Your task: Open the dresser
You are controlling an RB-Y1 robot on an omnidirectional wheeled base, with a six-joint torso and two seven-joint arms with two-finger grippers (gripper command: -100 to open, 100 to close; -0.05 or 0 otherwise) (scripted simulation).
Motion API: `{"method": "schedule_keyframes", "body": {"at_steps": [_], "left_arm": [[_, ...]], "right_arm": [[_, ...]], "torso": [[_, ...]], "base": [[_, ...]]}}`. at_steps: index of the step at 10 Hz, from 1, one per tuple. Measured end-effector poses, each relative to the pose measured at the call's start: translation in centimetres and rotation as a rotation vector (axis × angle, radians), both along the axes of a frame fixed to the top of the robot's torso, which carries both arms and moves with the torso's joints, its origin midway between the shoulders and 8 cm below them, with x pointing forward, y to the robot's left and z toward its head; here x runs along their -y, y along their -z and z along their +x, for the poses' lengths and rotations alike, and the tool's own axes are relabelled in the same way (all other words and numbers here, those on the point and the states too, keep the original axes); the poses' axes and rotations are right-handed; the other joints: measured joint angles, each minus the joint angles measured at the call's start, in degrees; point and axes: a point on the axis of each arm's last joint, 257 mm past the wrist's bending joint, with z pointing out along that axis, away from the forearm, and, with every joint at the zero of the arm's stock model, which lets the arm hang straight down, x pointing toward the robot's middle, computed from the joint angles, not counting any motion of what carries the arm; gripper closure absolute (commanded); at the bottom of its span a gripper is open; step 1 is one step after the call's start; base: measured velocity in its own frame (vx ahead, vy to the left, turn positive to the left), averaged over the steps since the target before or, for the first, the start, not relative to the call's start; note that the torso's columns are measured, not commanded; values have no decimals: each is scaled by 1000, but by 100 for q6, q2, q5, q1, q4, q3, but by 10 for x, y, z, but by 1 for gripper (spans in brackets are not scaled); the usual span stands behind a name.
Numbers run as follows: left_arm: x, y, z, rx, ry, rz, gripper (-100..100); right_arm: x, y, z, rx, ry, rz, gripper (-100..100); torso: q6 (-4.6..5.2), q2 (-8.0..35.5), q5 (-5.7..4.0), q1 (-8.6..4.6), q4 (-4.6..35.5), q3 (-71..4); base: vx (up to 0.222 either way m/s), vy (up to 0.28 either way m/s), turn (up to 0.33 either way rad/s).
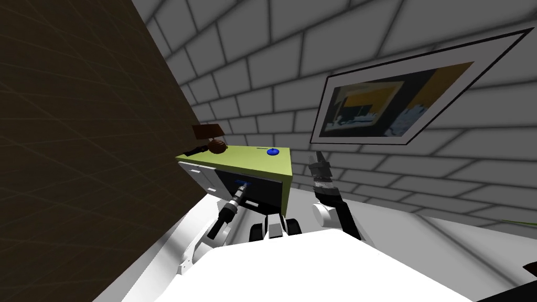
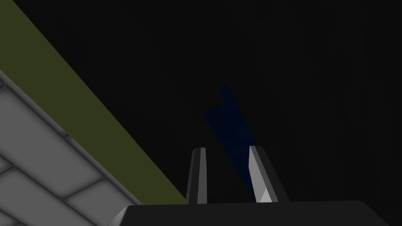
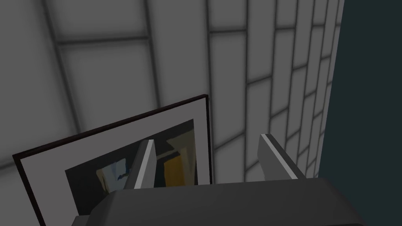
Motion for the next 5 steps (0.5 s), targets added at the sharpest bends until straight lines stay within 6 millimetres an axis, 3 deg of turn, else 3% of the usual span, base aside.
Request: {"method": "schedule_keyframes", "body": {"at_steps": [4, 5], "left_arm": [[-26, 1, 20, -1, -44, -2, -100], [-27, 1, 20, -1, -45, -2, 100]], "right_arm": [[0, 0, 0, 0, 0, 0, 0], [0, 0, 0, 0, 0, 0, 0]], "torso": [[-4, -16, 8, 28, -5, -9], [-6, -21, 9, 34, -6, -13]], "base": [[-32, -32, -86], [23, 29, 178]]}}
